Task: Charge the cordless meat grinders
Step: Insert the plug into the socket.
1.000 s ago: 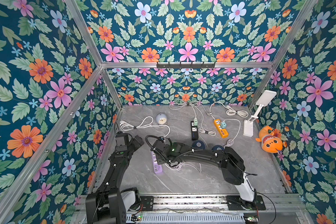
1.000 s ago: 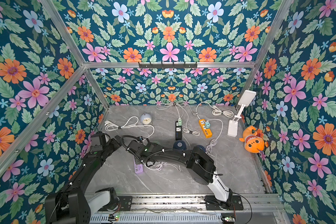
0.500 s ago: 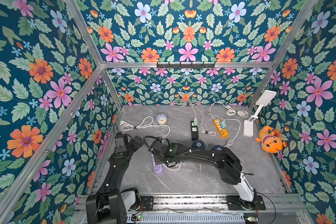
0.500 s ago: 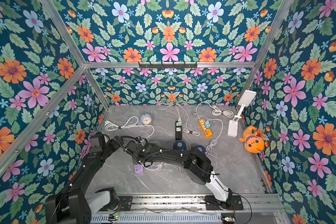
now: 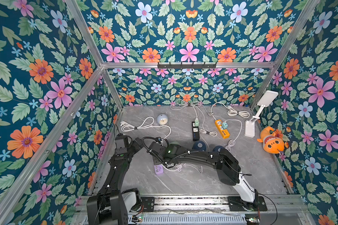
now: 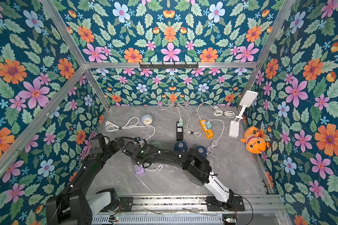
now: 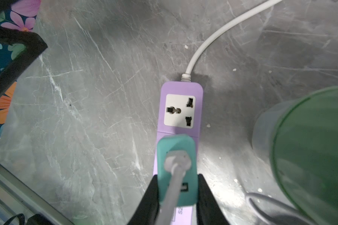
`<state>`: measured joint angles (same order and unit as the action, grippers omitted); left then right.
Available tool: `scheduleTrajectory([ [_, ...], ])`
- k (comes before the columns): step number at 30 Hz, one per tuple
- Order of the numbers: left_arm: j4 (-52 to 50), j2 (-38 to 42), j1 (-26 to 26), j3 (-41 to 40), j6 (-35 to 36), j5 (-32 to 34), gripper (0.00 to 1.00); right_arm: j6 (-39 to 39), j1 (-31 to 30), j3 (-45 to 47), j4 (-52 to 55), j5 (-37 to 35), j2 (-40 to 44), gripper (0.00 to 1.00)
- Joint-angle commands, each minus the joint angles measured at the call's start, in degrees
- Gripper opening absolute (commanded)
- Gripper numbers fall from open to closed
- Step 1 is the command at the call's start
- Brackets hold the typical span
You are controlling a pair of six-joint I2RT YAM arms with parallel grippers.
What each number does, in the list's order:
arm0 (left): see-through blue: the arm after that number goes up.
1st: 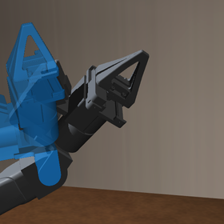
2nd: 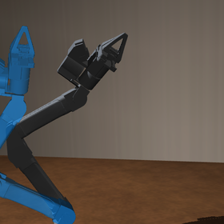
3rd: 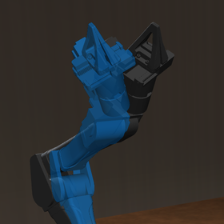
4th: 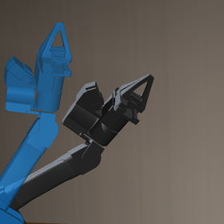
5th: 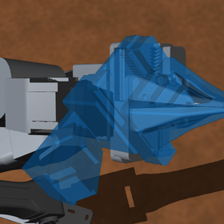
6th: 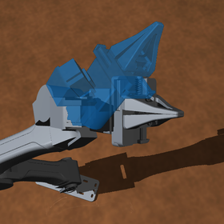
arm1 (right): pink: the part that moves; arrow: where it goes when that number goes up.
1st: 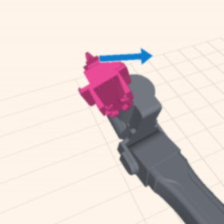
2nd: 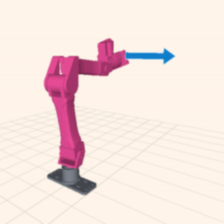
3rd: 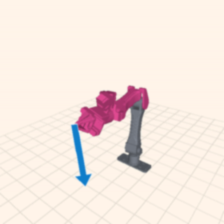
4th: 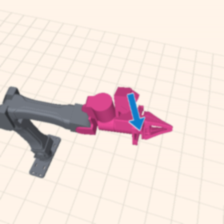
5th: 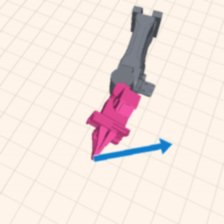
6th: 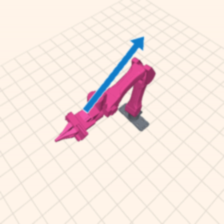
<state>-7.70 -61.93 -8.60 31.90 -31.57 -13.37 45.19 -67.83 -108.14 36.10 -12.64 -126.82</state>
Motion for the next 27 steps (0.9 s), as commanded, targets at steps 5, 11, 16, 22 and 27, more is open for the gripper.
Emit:
scheduleTrajectory([
  [5,1.6,-0.2,-0.1,0.1,0.2,-0.7,1.00,1.7,-0.7,1.6,5.5,-3.3,1.4,0.00],
  [11,1.5,0.1,-0.2,0.0,0.2,-0.9,1.00,2.1,-1.0,1.9,5.5,-3.0,1.4,0.00],
  [16,1.5,0.5,-0.1,-0.5,0.3,-0.8,1.00,2.2,-1.6,0.9,5.7,-2.6,0.3,0.00],
  [22,1.6,0.6,-0.4,-0.6,0.6,-0.7,1.00,2.0,-2.5,-2.8,7.8,-2.0,-2.9,0.00],
  [27,1.4,0.8,-1.1,-0.7,1.2,-0.5,1.00,2.6,-2.5,-3.6,8.6,-2.3,-4.4,0.00],
])
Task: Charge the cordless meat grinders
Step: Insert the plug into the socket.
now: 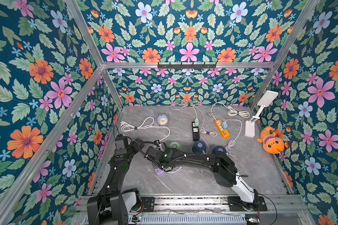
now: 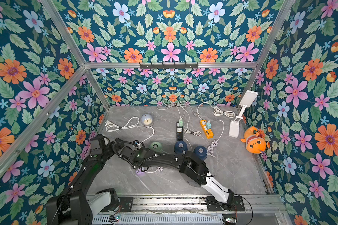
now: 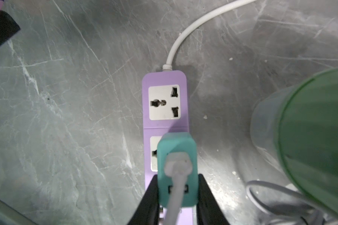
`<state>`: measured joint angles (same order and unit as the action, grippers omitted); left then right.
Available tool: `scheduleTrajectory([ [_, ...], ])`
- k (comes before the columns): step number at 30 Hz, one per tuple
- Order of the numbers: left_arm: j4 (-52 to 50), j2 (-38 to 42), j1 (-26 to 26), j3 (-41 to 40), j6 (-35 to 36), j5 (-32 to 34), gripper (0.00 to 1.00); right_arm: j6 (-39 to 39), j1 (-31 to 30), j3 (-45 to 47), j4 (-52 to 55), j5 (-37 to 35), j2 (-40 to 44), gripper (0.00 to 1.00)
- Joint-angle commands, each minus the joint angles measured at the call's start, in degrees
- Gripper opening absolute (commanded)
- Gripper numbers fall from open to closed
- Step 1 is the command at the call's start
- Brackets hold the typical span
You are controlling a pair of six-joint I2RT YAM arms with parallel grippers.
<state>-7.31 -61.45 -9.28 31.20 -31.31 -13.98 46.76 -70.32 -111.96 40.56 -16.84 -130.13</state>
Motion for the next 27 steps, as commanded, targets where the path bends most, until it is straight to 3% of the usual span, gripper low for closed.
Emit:
scheduleTrajectory([
  [1,1.0,0.3,-0.7,-0.1,1.1,0.1,1.00,1.1,-0.1,0.5,4.3,1.8,-1.3,0.00],
  [14,2.0,0.8,-4.2,0.4,-0.1,-1.9,1.00,1.7,-1.7,-0.8,9.1,3.2,-8.4,0.00],
  [20,1.5,0.6,-4.9,1.5,-0.1,-3.3,1.00,-1.3,-1.0,0.2,6.5,4.3,-3.7,0.00],
  [21,1.4,0.6,-5.0,1.7,-0.1,-3.3,1.00,-2.1,-0.7,0.1,5.8,4.5,-1.8,0.11],
  [24,0.7,0.6,-5.0,2.5,-0.1,-3.7,1.00,-5.1,0.0,-0.1,3.2,3.4,4.5,0.61],
  [27,-0.2,0.9,-5.0,3.5,-0.1,-3.7,0.99,-8.1,0.7,-2.4,3.1,3.4,7.7,0.80],
])
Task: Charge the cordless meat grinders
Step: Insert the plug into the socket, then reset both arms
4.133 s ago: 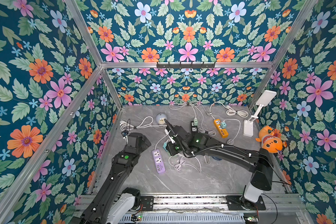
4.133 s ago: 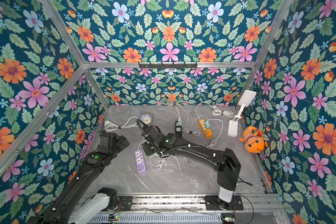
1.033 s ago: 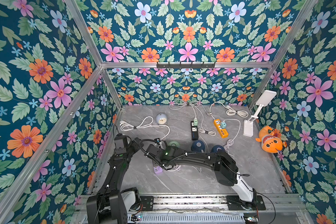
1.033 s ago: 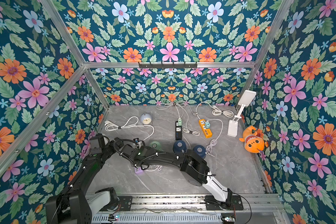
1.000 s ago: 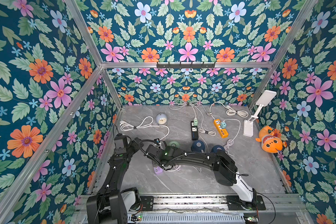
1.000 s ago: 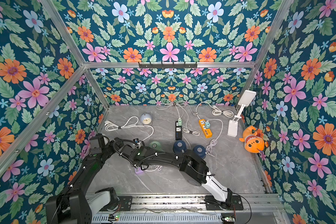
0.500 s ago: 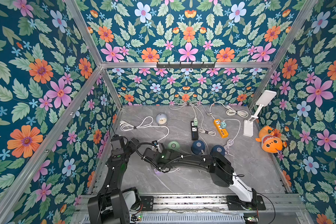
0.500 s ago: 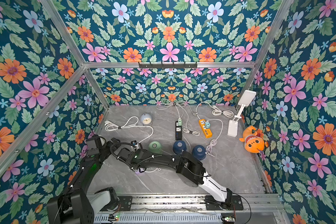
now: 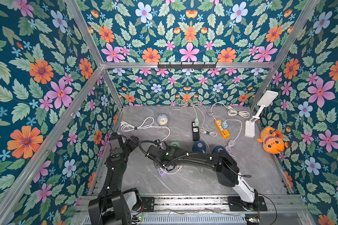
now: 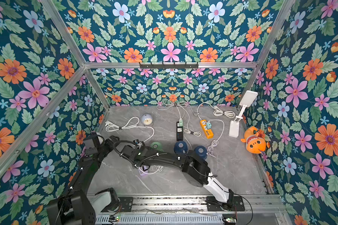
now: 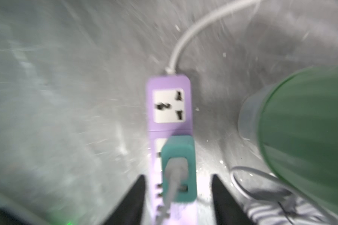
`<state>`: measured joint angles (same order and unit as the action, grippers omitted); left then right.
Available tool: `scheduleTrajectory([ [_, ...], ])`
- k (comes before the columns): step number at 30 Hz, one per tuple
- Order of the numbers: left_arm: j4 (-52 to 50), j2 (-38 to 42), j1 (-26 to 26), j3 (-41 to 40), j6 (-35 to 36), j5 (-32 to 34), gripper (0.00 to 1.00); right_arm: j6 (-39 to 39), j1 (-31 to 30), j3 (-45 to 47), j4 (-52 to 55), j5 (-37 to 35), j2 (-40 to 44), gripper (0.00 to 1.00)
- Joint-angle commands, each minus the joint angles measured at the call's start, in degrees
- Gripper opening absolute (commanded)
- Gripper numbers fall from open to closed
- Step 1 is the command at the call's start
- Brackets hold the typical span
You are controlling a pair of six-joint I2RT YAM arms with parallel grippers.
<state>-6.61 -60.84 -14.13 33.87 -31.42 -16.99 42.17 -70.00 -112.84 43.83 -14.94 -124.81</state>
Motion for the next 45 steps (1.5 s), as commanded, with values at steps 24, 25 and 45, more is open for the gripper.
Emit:
scheduleTrajectory([
  [24,20.3,-0.1,0.5,11.6,9.1,-0.8,1.00,-27.8,47.1,61.9,-46.2,4.6,73.7,0.78],
  [25,18.8,-2.1,0.5,13.2,6.8,2.0,1.00,-30.4,50.4,62.9,-46.2,4.9,74.8,0.80],
  [45,76.7,-25.1,8.9,-20.8,26.4,14.2,0.99,-39.1,68.1,96.7,-95.8,4.7,44.5,0.88],
])
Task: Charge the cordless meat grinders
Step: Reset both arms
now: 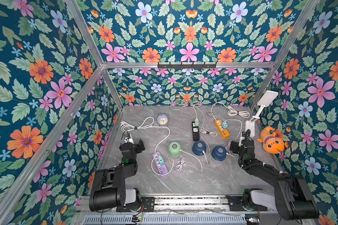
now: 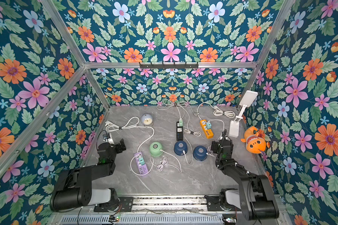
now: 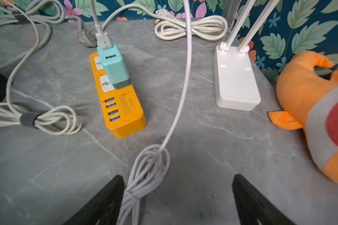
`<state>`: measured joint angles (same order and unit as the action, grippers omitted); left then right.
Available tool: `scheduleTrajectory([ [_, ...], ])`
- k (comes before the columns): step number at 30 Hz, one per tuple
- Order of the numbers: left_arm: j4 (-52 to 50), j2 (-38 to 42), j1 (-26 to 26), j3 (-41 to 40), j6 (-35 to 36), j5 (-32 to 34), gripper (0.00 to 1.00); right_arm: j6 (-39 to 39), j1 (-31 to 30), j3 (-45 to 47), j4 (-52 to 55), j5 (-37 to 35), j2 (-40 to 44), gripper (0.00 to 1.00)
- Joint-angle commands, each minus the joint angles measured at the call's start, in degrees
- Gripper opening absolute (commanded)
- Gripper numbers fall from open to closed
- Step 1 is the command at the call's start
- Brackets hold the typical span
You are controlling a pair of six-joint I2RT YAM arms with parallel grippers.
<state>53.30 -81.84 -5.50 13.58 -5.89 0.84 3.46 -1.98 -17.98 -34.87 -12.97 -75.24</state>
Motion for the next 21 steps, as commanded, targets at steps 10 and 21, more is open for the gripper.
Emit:
scheduleTrajectory([
  [10,15.8,-10.1,4.8,3.2,4.8,0.8,1.00,0.5,1.7,1.5,-20.7,2.8,-8.3,0.99],
  [21,15.3,-10.3,6.0,3.5,5.7,2.9,1.00,0.2,2.9,0.4,-17.6,8.8,-8.1,0.99],
])
